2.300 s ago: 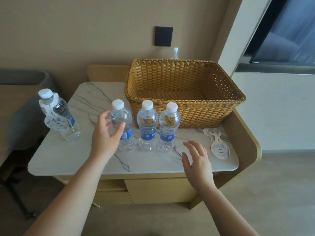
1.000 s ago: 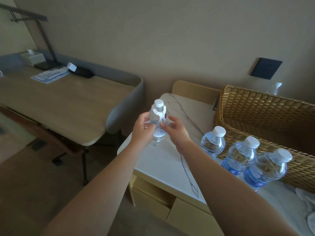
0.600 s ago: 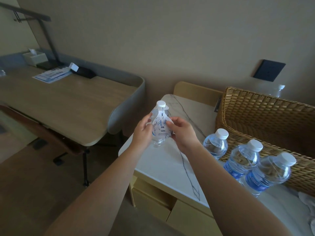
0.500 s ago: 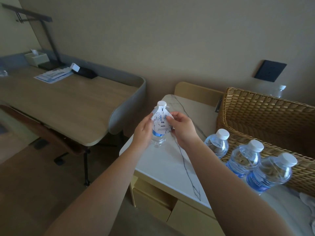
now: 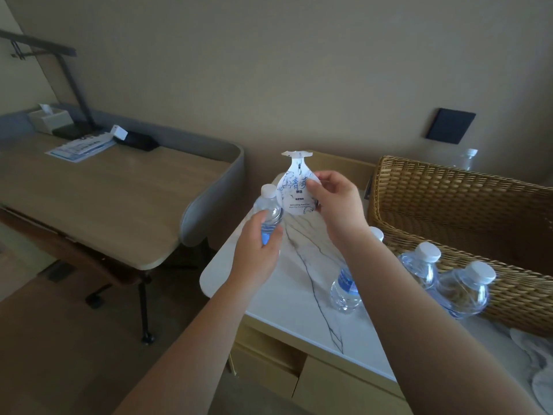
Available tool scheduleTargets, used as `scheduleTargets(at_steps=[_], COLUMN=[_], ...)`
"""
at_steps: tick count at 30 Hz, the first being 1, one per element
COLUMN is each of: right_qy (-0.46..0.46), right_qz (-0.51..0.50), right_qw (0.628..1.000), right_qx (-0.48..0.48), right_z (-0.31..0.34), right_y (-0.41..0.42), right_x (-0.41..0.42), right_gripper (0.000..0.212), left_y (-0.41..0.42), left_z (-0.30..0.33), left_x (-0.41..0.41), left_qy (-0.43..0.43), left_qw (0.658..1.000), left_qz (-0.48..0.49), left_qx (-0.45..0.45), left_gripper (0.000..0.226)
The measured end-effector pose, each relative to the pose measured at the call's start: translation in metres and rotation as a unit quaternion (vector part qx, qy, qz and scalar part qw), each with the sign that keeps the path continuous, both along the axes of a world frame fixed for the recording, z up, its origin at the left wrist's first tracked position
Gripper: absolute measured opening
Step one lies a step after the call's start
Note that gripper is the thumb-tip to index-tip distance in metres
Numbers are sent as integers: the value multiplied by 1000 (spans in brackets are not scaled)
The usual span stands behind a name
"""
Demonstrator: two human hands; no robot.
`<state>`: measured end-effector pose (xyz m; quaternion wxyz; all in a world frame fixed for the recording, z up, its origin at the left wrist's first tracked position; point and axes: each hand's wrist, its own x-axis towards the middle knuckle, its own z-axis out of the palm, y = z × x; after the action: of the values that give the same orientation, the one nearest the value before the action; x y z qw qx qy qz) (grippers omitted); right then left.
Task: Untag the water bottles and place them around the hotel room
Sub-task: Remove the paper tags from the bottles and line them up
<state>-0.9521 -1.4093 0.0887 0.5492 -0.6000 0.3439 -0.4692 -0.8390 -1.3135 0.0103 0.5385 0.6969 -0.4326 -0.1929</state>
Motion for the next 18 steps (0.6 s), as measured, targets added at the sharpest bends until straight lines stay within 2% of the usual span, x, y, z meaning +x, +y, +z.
scheduleTargets(at_steps=[4,9,15,18], right_qy=[-7,-3,-13,6], right_qz=[-83,-181,-303,-361], right_qw=[996,983,953,931], right_qx=[-39,-32,8,54], right_z=[17,11,-27,-55], right_y=[9,21,34,41], right_x=[-66,-166,-279,-327], right_gripper=[7,5,6,7], left_y=[-4,-19,-36,-46], left_z=[19,45,59,58], left_x=[-39,-108,-195,-228], left_qy=[-42,-128,-194,-225], left_qw=[998,981,945,926], left_qz=[-34,-114,-217,-263], left_qx=[-30,-89,-151,-149], left_gripper=[47,46,36,33])
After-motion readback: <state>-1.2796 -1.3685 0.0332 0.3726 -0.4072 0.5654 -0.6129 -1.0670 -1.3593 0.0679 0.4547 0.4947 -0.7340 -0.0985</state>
